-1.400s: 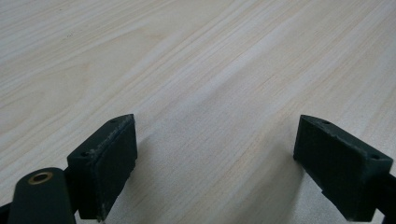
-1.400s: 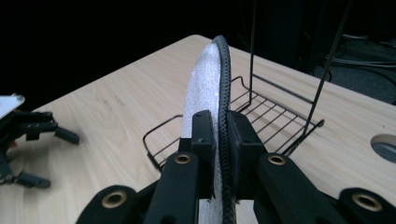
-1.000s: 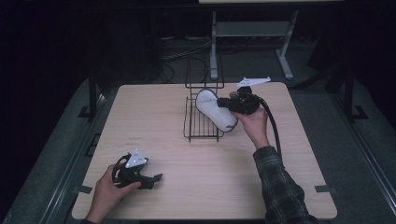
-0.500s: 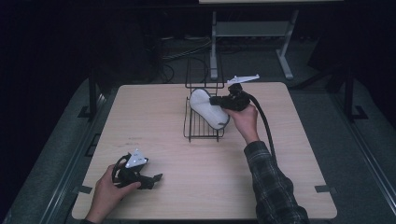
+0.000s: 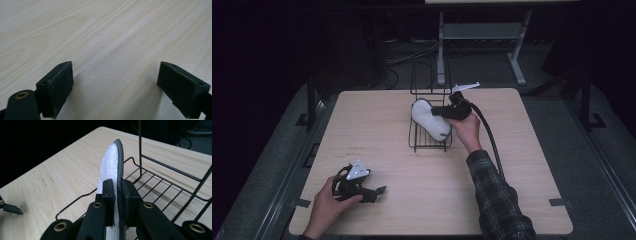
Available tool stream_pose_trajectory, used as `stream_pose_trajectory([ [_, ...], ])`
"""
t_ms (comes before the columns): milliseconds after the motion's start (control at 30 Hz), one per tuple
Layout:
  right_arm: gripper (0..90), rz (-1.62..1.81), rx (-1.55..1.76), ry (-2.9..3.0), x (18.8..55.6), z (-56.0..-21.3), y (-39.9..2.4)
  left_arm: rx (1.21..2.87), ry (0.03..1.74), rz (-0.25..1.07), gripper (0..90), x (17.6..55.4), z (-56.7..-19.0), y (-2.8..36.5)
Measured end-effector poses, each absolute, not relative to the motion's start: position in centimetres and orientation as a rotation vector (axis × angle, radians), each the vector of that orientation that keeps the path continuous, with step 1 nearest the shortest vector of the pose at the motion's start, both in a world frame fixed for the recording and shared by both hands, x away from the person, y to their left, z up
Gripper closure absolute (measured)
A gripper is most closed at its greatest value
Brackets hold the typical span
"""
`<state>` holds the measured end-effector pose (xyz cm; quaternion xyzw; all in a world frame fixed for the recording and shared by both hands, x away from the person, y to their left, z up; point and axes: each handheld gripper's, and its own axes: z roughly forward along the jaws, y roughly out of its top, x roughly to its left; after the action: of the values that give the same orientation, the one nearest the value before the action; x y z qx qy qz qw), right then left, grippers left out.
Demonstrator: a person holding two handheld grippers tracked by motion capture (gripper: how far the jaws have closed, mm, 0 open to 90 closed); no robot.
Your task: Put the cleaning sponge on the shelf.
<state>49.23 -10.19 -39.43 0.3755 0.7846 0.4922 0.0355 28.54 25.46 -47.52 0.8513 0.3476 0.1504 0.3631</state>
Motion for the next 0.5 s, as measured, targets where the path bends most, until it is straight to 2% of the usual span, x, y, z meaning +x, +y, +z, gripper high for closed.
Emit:
stream_pose_trajectory([
  [500,76.3,1.431,1.187,2.385,50.4,-40.7,-10.6,2.193,0.894,0.388,12.7,28.5,-47.5,25.5],
])
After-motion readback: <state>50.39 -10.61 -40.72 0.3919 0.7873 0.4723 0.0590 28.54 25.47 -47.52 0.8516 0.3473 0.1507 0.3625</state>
